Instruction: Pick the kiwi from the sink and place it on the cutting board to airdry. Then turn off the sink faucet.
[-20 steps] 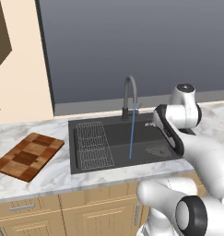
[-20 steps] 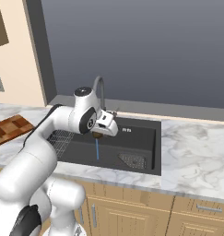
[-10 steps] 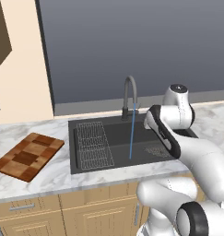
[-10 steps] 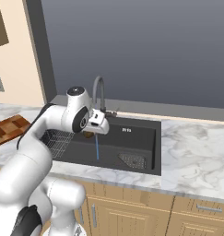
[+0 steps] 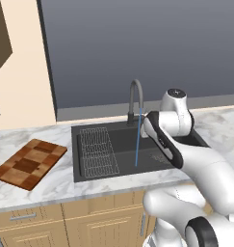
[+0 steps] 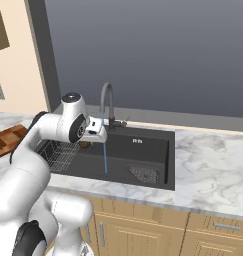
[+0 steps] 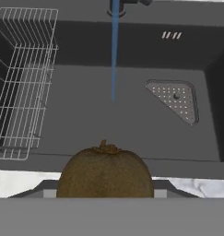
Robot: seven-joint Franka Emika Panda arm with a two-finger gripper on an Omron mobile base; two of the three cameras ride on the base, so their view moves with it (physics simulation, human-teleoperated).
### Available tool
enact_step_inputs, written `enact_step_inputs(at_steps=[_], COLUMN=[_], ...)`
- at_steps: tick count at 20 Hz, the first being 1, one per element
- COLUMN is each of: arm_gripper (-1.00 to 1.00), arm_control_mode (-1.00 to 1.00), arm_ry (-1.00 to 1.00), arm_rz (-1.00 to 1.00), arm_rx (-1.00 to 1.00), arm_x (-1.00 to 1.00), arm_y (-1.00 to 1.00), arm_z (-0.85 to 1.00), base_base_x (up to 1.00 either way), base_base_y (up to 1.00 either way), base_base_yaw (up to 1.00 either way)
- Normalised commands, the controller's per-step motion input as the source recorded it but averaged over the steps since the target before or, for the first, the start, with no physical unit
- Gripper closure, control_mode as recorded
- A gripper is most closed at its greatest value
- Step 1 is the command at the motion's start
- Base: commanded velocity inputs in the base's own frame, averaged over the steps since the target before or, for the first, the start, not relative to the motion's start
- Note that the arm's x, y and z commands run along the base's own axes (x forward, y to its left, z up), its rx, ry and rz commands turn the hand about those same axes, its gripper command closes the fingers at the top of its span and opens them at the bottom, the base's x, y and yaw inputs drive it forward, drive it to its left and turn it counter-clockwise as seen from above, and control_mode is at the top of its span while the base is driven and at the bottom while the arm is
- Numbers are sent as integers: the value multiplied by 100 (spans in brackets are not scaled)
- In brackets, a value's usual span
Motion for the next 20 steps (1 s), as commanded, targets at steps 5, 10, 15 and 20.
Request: enact_step_inputs(at_steps=[5,10,15,20], arm_gripper=[100,100,100,100], arm_control_mode=[-100,-100,-100,-100], arm_ry=[0,-2,0,5], arm_rz=[5,1,2,15], arm_rx=[0,-6,-7,0], arm_x=[12,12,8,2], arm_y=[36,33,34,43], arm_z=[0,0,0,0], base_base_x=[0,0,0,0], base_base_y=[0,0,0,0], base_base_yaw=[0,0,0,0])
